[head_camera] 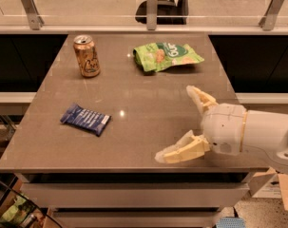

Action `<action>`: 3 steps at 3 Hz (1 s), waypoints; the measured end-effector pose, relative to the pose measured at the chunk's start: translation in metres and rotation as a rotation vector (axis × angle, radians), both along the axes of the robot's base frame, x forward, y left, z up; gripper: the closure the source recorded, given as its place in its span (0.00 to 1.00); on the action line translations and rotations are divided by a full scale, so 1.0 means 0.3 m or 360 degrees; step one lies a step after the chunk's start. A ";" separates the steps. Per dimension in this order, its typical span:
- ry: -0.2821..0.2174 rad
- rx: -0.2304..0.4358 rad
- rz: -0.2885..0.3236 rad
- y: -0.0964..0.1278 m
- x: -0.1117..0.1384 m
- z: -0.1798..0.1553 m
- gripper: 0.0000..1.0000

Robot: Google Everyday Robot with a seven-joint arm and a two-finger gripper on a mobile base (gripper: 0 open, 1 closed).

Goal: Pick rxbar blueberry

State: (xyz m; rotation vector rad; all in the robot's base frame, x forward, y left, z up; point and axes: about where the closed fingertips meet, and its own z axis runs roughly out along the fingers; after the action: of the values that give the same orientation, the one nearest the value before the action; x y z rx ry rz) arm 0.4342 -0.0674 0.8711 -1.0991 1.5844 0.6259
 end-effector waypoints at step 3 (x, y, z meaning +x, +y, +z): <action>0.0048 0.0010 0.0181 0.167 0.029 -0.068 0.00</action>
Offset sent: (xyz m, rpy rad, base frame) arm 0.0108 0.0525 -0.0244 0.0034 0.0405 0.1319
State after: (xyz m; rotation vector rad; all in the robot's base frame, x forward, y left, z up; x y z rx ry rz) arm 0.4430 -0.0172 0.8508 -1.1863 1.5522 0.7261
